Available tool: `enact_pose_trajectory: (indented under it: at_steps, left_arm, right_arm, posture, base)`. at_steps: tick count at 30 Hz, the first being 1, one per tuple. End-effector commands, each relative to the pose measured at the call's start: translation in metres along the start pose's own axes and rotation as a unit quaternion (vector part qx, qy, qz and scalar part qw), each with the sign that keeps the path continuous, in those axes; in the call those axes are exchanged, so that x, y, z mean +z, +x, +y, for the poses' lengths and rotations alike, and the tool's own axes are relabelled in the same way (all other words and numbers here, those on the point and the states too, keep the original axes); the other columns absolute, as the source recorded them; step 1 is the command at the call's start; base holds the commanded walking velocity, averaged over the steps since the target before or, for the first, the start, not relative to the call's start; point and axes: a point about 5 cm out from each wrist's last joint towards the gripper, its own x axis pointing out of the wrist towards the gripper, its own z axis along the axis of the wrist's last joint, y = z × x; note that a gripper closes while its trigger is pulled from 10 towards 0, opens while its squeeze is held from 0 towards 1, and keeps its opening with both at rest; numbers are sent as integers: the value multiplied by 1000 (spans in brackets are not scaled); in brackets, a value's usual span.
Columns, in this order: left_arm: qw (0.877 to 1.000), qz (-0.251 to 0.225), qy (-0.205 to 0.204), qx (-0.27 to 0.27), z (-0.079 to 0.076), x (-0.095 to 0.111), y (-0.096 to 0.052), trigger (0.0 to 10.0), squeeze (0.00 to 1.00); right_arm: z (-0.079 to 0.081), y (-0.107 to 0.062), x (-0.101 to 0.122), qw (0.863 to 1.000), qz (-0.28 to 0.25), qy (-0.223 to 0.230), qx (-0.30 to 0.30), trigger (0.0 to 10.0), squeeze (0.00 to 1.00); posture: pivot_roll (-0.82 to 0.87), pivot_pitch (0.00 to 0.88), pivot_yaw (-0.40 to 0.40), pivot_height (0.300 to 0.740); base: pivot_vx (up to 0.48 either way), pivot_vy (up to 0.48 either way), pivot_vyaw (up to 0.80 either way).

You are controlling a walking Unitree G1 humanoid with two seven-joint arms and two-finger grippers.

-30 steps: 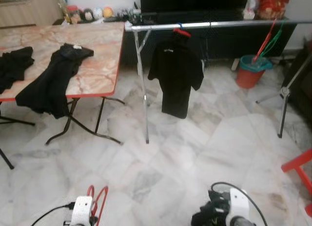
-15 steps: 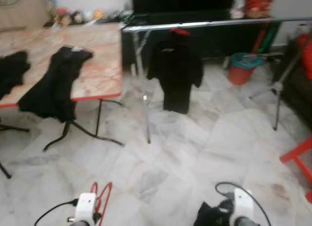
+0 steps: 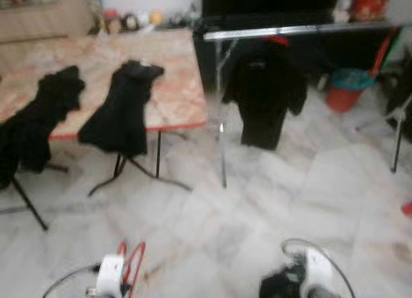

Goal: Hang hanger

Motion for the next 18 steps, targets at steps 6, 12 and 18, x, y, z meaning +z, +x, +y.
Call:
enact_pose_trajectory:
  at_steps: [6, 12, 18]
  left_arm:
    - [999, 35, 21, -26, -27, -5, 4, 10000, 0]
    - [999, 37, 20, -26, -27, -6, 3, 10000, 0]
    - [999, 39, 19, -25, -27, -8, 3, 10000, 0]
  right_arm:
    - [16, 0, -4, 1000, -7, 26, 7, 10000, 0]
    - [16, 0, -4, 1000, -6, 24, 6, 10000, 0]
    - [16, -1, -5, 1000, -5, 24, 7, 10000, 0]
  posture:
    - [1, 0, 5, 740]
    - [1, 0, 4, 740]
    - [4, 0, 2, 740]
  base:
    - [0, 434, 0]
    - [0, 428, 0]
    - [0, 428, 0]
